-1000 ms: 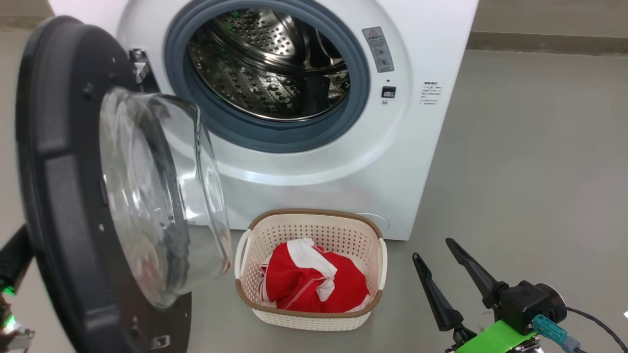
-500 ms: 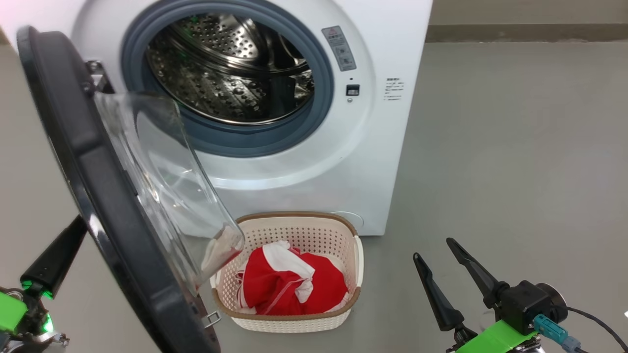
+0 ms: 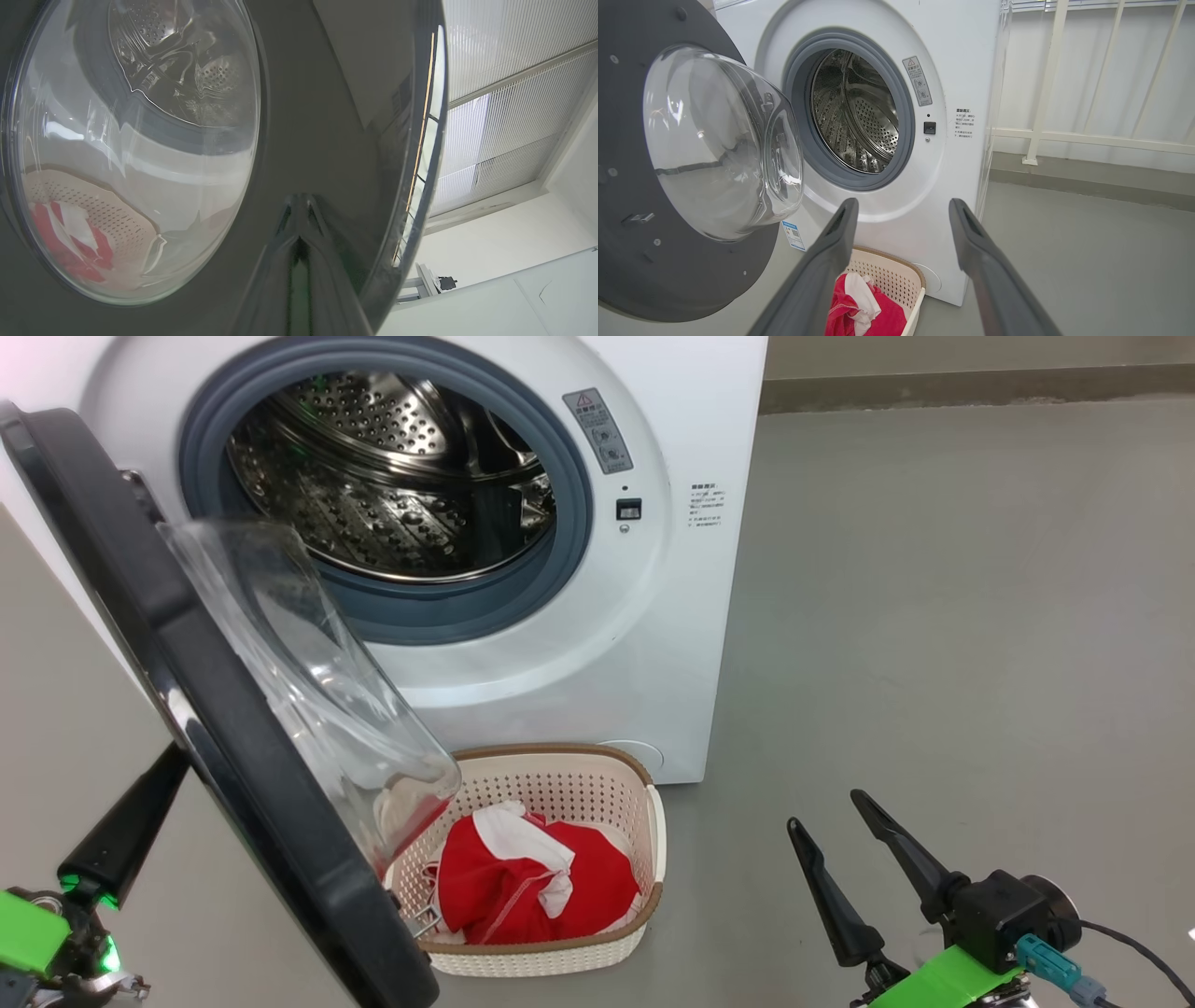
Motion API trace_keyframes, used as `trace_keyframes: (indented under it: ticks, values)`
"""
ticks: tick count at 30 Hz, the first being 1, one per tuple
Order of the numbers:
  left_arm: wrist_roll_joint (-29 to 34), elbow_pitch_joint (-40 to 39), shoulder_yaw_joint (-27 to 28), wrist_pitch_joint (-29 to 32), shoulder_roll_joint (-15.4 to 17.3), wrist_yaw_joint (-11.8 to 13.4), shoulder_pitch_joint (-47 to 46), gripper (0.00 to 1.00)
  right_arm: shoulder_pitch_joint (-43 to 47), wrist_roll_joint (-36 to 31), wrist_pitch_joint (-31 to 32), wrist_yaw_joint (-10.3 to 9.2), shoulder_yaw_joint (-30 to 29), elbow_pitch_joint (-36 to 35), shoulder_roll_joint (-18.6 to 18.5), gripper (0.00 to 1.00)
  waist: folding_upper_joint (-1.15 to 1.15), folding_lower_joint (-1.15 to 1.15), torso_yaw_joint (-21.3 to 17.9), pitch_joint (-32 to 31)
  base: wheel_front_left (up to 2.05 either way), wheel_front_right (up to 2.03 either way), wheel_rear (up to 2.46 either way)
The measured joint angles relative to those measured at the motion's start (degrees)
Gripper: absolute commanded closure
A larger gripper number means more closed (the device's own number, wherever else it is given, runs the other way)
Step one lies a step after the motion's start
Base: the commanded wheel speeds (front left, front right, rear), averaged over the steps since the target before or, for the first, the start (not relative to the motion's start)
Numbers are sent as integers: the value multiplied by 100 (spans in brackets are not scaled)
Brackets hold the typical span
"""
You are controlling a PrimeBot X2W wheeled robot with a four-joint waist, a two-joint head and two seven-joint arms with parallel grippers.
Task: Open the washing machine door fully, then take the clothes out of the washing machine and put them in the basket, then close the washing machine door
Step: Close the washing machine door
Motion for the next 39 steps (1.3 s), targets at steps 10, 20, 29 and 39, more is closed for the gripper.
trace_keyframes:
  ticks: [10, 20, 29, 39]
  values:
    - [455, -57, -108, -549, 67, -550, 194, 0, 1, 0, 1, 1, 0, -4, 4, 0, 0, 0, 47, -19, 0, 0, 0]
    - [2654, 1, -713, -2555, 622, -1348, 849, 0, 1, 0, 1, 0, 12, 0, 13, 0, 0, 0, 93, -5, 0, 0, 0]
    - [4462, 742, -1640, -5100, 1337, -1377, 1283, 0, -4, -7, 1, 1, 21, -18, 40, 0, 0, 0, 137, 14, 0, 0, 0]
    - [5522, 1711, -1714, -6077, 1124, -1211, 1280, 0, -35, -7, 0, 0, 18, -27, 76, 0, 0, 0, 56, 28, 0, 0, 0]
